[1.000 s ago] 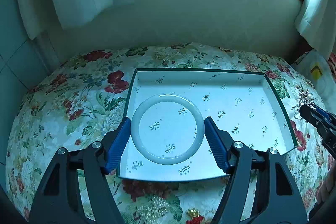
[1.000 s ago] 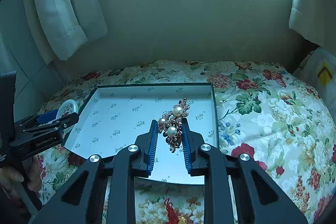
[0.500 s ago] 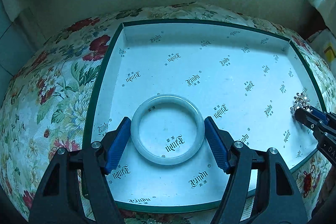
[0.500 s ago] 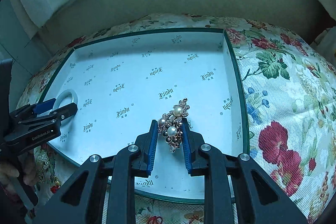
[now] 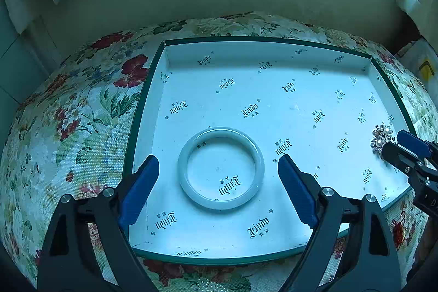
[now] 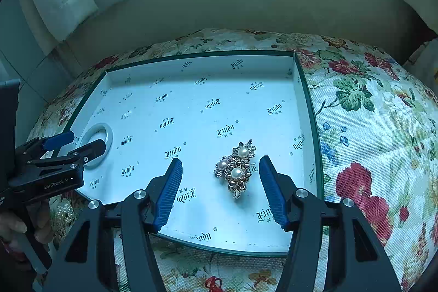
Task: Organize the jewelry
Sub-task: 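Grasp the black cord pendant with the right tool while the left tool approaches the bead strand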
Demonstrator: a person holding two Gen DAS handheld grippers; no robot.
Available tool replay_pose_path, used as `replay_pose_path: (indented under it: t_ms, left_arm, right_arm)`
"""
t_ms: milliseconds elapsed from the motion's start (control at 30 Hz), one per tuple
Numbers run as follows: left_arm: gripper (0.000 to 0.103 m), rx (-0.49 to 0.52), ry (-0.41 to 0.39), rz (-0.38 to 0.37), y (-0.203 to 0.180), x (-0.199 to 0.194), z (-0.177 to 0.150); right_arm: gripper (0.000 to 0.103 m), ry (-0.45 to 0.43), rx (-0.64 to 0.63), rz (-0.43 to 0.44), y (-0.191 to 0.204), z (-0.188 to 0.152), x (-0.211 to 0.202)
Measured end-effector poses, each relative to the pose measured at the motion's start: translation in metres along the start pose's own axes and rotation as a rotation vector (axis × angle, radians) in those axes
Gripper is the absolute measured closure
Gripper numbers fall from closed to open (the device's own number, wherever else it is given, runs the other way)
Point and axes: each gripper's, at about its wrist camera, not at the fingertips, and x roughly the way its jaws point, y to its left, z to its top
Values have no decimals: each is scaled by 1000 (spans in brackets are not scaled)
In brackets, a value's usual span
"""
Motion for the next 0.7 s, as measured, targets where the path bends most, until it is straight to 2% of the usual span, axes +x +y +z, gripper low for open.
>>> replay_pose_path:
  t_ms: [233,700]
  left_arm:
    - [15,-28,-3,-21,2,-29,-14]
    - [15,-64,14,-23,-3,-93,-81]
  right_arm:
    - [45,-30,8,-3,2,-11,-34]
    - [47,16,24,6,6,-91,-92]
